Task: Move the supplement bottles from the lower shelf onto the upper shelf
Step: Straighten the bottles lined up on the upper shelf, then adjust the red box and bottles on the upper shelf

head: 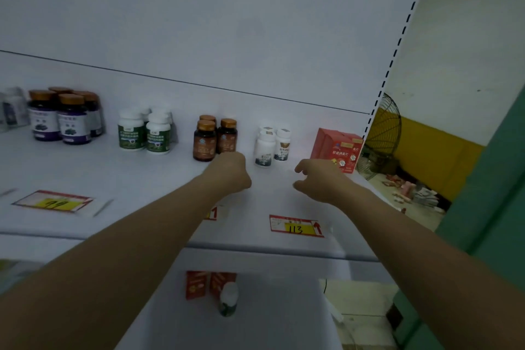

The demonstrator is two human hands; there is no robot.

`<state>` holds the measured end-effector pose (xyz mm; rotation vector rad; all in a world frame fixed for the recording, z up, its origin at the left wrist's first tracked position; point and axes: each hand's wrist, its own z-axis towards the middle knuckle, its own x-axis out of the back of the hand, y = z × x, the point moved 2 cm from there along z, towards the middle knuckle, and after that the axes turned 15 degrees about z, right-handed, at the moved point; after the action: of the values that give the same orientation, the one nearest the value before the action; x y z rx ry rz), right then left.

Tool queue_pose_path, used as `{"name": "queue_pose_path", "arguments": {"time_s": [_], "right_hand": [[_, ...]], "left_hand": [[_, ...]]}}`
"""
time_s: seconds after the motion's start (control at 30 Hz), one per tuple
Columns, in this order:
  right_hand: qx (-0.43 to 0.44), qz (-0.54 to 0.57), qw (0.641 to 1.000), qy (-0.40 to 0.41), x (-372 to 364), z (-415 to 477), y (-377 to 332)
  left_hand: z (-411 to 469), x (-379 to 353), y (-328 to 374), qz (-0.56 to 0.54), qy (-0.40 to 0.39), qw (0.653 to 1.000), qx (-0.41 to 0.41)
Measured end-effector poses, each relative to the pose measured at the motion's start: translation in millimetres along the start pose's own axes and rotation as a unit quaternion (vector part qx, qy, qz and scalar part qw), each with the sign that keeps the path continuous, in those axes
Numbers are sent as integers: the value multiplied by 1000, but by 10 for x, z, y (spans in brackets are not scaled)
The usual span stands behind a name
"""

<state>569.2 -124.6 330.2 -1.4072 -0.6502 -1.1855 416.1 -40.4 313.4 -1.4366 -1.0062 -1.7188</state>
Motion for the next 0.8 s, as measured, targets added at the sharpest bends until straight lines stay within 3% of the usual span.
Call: {"name": "queue_pose_path", "arguments": {"time_s": [0.47, 0.8], "right_hand": [[108, -8, 994, -14, 180, -1214, -391], [79, 58, 990, -98, -398, -1960, -239]], "left_hand": [[-1598, 399, 86, 15, 75, 996, 56], [-2594, -122, -89, -13, -3, 993, 115]]}}
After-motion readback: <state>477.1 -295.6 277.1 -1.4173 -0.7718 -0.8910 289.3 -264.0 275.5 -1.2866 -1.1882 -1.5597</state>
